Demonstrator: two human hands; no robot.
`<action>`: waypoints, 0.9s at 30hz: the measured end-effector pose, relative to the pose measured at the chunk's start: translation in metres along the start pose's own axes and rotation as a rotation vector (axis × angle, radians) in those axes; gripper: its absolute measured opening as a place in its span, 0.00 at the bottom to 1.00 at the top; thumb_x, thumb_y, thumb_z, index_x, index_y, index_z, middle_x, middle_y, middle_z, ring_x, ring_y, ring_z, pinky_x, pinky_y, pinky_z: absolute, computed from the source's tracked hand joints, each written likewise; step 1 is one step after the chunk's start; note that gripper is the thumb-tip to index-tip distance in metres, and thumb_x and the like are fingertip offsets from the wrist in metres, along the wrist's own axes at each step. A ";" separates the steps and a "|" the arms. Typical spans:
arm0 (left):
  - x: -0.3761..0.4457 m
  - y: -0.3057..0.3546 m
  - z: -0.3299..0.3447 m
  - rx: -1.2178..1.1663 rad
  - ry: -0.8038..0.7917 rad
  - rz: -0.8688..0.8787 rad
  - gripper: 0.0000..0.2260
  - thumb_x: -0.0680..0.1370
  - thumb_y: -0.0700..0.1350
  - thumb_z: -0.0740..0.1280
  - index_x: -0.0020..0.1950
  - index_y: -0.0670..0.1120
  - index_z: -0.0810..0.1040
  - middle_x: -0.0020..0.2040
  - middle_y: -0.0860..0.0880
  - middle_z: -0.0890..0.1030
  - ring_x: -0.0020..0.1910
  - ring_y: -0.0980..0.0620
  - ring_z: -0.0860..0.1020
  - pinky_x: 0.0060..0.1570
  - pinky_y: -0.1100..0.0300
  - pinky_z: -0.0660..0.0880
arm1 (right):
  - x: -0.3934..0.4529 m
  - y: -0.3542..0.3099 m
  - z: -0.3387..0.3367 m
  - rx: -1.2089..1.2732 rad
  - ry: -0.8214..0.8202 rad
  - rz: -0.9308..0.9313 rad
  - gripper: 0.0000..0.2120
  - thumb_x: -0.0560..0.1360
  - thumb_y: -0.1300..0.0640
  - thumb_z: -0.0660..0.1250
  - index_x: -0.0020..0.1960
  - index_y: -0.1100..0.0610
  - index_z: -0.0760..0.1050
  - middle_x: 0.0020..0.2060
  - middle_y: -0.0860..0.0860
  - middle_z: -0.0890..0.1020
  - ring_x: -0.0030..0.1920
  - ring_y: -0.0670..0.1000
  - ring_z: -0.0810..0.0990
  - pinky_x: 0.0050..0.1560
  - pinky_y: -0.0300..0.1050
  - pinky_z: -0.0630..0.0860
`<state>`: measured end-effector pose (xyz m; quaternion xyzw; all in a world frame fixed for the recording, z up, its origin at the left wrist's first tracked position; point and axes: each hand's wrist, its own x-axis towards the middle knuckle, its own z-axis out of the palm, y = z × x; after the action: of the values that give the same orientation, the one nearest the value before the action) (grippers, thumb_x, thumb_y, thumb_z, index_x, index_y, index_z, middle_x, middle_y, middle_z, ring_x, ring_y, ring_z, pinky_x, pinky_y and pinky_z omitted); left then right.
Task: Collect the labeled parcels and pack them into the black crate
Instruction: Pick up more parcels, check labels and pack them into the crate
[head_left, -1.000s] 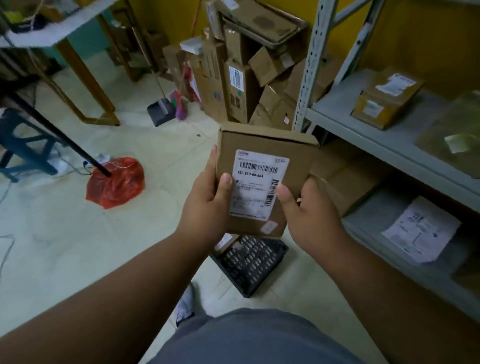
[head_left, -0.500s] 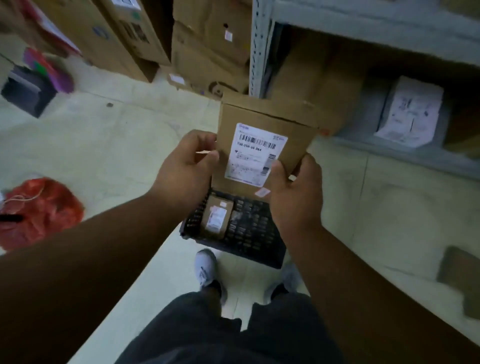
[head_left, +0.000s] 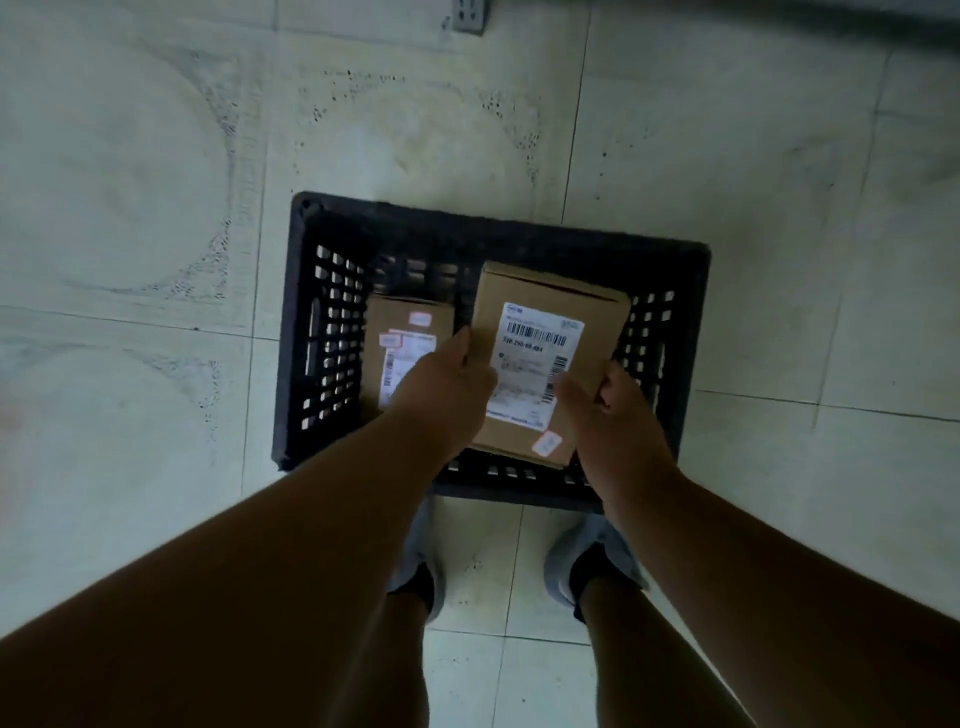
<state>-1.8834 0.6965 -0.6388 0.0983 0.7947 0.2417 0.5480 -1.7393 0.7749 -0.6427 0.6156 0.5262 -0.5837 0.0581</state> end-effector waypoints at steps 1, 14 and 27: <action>0.014 -0.016 0.008 -0.012 -0.032 -0.004 0.17 0.80 0.52 0.60 0.68 0.55 0.72 0.58 0.49 0.81 0.49 0.48 0.80 0.44 0.54 0.81 | 0.016 0.016 0.006 0.000 -0.019 0.017 0.15 0.79 0.46 0.66 0.64 0.48 0.73 0.55 0.45 0.83 0.53 0.48 0.84 0.48 0.42 0.82; 0.147 -0.112 0.036 0.210 -0.186 -0.082 0.17 0.82 0.47 0.63 0.71 0.49 0.71 0.59 0.52 0.76 0.55 0.50 0.76 0.60 0.48 0.76 | 0.155 0.109 0.078 -0.139 -0.102 0.114 0.23 0.79 0.52 0.68 0.71 0.50 0.66 0.56 0.44 0.78 0.32 0.37 0.75 0.22 0.28 0.69; 0.163 -0.152 0.019 0.679 0.096 0.076 0.22 0.78 0.50 0.66 0.71 0.50 0.69 0.73 0.44 0.63 0.71 0.40 0.62 0.67 0.41 0.69 | 0.160 0.115 0.082 -0.495 -0.236 0.032 0.29 0.79 0.53 0.68 0.76 0.48 0.61 0.63 0.47 0.79 0.28 0.36 0.74 0.29 0.25 0.67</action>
<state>-1.9118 0.6387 -0.8532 0.2933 0.8505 -0.0121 0.4365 -1.7486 0.7611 -0.8551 0.5187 0.6327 -0.5039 0.2769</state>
